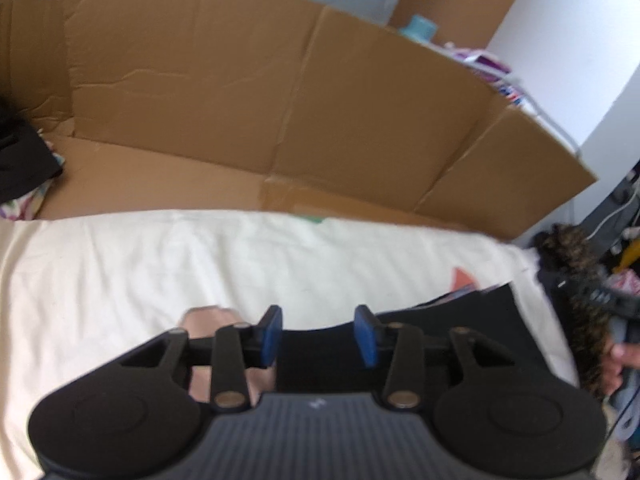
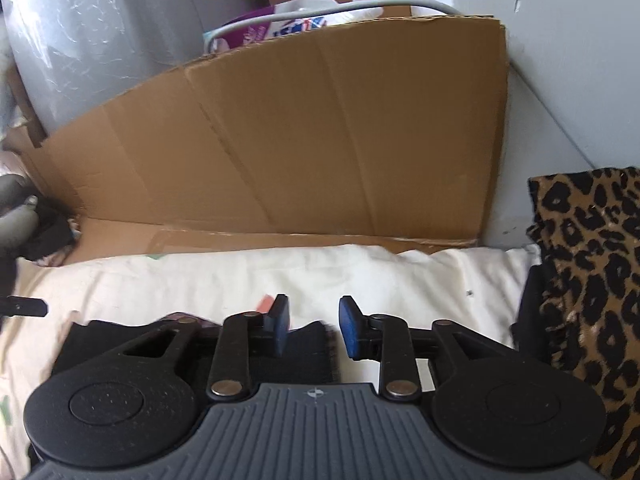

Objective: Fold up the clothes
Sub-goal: 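Grasp the folded shorts with both tools brought close together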

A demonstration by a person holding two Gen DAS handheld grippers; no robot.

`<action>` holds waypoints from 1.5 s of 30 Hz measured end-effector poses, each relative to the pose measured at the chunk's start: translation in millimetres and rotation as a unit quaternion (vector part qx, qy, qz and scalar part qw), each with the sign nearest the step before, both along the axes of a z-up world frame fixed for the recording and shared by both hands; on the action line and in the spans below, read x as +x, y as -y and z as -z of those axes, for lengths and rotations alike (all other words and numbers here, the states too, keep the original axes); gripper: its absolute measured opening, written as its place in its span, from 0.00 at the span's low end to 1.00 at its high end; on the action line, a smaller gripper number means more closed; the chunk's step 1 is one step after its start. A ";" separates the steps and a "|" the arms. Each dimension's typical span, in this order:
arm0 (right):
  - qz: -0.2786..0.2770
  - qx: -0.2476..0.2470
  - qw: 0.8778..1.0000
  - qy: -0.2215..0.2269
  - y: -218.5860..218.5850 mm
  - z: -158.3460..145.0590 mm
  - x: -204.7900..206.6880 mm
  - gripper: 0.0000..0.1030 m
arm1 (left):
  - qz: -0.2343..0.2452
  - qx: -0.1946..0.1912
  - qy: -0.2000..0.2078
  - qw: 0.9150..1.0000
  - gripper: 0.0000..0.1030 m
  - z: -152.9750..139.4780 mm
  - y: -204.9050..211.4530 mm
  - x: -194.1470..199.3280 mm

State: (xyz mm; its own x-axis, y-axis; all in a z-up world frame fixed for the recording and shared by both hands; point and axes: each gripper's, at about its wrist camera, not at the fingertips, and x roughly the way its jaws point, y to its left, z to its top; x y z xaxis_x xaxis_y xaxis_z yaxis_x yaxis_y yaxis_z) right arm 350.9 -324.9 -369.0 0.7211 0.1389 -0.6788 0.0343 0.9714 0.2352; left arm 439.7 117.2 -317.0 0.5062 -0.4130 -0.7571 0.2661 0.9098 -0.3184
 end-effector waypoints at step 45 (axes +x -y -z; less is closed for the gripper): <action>-0.157 -0.041 0.987 -0.002 -105.2 18.9 9.8 0.22 | 0.090 0.012 -0.018 0.996 0.23 25.7 68.1 -17.2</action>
